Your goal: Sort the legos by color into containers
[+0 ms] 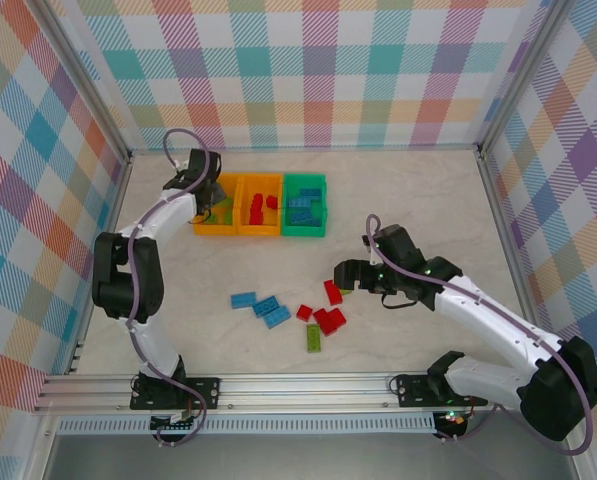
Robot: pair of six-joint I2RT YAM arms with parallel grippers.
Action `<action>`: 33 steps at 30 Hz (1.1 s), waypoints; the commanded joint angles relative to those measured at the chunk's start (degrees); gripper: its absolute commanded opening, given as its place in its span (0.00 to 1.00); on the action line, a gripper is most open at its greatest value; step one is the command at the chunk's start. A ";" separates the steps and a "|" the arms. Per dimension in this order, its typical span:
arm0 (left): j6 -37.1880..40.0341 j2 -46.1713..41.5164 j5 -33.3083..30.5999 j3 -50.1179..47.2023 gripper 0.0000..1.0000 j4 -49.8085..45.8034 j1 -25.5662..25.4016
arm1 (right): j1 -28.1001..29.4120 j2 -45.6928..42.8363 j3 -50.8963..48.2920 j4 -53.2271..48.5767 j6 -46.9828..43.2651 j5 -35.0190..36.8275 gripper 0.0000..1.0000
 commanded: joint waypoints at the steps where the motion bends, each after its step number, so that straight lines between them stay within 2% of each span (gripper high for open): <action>1: 1.15 -5.35 2.82 0.29 0.33 -1.09 0.45 | 0.11 0.93 1.90 0.22 -0.43 -0.01 0.87; 5: 1.35 -17.40 9.29 -6.88 0.31 -0.38 -0.46 | 3.43 3.38 5.16 -0.68 -1.52 1.74 0.87; 7: 3.91 -25.04 13.94 -11.99 0.33 0.77 -2.86 | 6.47 5.90 7.43 -0.89 -2.28 3.14 0.87; 9: 8.98 -32.42 15.82 -15.76 0.36 -0.87 -6.89 | 9.97 10.02 10.82 -1.38 -3.30 4.45 0.87; 13: 21.45 -44.41 12.28 -18.76 0.39 -10.24 -13.12 | 16.54 20.13 17.48 -1.62 -6.71 4.99 0.87; 17: 28.49 -54.14 5.65 -19.97 0.42 -20.38 -13.49 | 21.36 31.44 24.86 -2.26 -10.04 3.59 0.92; 19: 31.59 -58.01 5.58 -20.74 0.48 -25.06 -13.49 | 23.51 36.36 29.56 -4.54 -10.23 5.20 1.00; 23: 37.06 -65.38 10.54 -23.99 0.76 -30.62 -13.44 | 26.73 46.23 36.76 -6.33 -7.92 7.48 1.00; 25: 38.34 -69.96 12.57 -27.12 0.86 -28.71 -13.39 | 27.74 49.93 39.23 -6.43 -6.58 9.39 1.00; 27: 39.46 -74.11 11.74 -30.23 0.91 -26.84 -13.35 | 27.98 53.19 41.87 -7.05 -5.50 10.91 1.00; 29: 38.90 -76.94 7.54 -32.60 0.93 -25.27 -13.35 | 28.06 55.78 44.11 -7.32 -5.17 11.85 1.00; 33: 39.29 -77.92 6.02 -34.29 0.94 -24.74 -13.38 | 28.15 59.15 46.52 -9.00 -4.54 13.72 0.99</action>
